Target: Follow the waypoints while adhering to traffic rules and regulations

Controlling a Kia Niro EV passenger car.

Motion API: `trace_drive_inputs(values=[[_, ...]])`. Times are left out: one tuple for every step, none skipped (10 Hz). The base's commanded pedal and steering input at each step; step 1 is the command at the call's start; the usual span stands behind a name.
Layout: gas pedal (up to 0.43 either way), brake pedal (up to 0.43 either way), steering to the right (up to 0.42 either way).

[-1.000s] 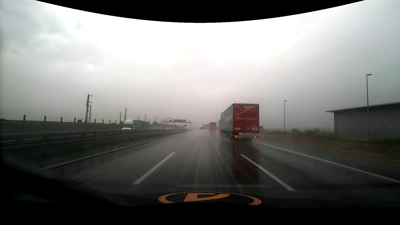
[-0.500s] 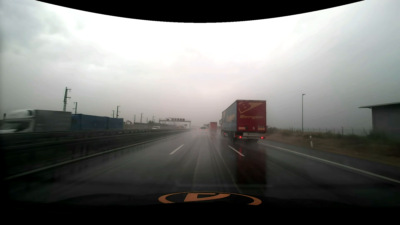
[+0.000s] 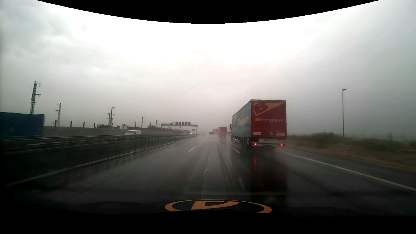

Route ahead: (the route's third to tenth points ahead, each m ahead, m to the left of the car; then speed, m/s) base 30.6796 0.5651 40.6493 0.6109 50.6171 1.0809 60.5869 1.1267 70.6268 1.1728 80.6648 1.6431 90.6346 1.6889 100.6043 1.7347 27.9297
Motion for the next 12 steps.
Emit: trace_drive_inputs(values=[[0.118,0.0,-0.002],[0.118,0.0,-0.001],[0.118,0.0,-0.001],[0.118,0.0,-0.001],[0.118,0.0,-0.001],[0.118,0.0,-0.001],[0.11,0.0,-0.001],[0.11,0.0,-0.001],[0.11,0.0,-0.001],[0.11,0.0,-0.001],[0.11,0.0,-0.002],[0.11,0.0,-0.002]])
